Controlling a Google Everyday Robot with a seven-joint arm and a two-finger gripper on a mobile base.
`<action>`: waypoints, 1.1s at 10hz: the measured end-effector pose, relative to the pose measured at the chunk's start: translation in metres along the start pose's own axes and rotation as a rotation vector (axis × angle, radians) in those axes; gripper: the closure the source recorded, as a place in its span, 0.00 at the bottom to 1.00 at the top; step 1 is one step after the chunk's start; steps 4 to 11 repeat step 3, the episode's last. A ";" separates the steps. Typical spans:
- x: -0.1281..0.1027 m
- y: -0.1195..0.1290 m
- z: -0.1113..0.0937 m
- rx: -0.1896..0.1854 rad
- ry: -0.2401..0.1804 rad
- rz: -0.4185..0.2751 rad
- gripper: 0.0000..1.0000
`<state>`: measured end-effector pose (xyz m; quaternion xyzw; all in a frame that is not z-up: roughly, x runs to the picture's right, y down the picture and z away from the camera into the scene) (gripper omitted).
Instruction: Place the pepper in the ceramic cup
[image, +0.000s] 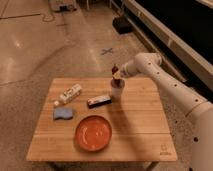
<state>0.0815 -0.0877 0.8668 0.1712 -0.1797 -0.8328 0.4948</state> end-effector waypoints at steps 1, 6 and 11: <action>0.001 0.005 -0.001 -0.005 0.005 -0.002 0.28; 0.020 0.014 -0.009 -0.007 0.010 -0.010 0.20; 0.020 0.014 -0.009 -0.007 0.010 -0.010 0.20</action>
